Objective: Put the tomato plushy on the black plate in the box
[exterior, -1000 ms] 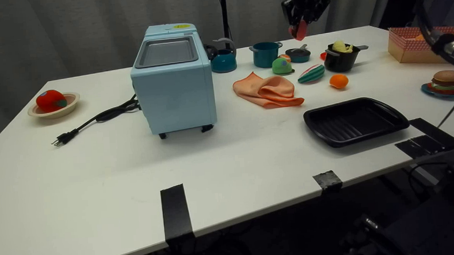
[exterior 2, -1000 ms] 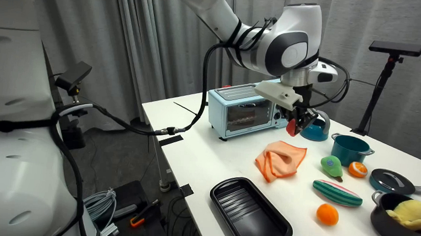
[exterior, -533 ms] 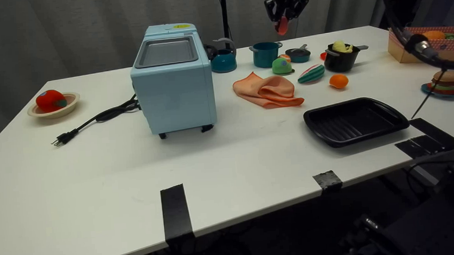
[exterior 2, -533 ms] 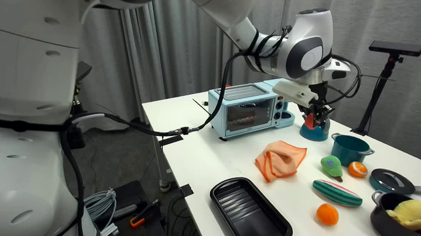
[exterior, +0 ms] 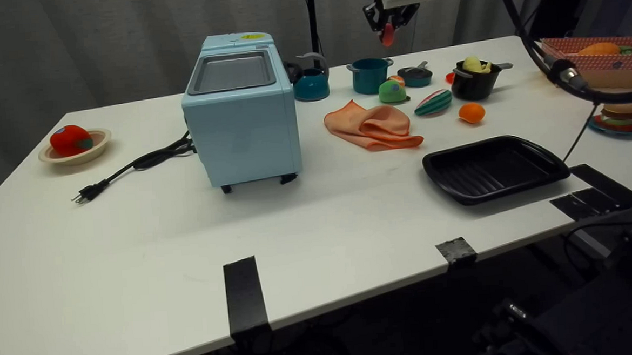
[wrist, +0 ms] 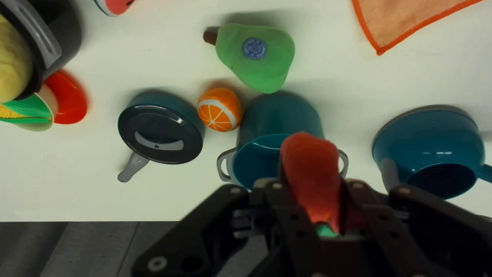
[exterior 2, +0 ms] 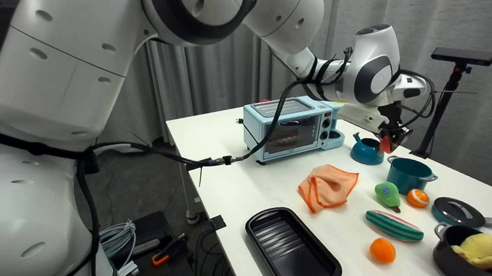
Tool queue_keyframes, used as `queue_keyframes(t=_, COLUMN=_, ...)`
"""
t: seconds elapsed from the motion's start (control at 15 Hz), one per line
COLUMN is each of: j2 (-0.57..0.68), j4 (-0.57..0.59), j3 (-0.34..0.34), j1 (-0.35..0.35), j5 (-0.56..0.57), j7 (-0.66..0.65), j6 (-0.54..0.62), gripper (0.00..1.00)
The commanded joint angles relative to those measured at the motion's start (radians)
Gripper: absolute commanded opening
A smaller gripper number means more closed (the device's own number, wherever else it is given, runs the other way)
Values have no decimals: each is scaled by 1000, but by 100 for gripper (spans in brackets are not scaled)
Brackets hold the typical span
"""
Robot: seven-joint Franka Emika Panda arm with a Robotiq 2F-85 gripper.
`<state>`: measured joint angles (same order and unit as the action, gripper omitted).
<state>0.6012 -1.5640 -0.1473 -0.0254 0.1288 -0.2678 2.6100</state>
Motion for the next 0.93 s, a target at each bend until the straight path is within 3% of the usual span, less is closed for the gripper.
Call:
queue_keyframes(t=0.0, j2=64, j4=80, j3=-69, j1=-52, j5=42, j7=-95, j6=21, gripper=5)
queue_keyframes(t=0.87, j2=114, j4=114, j3=-254, j1=-215, j5=188, j7=-345, j6=40, gripper=5)
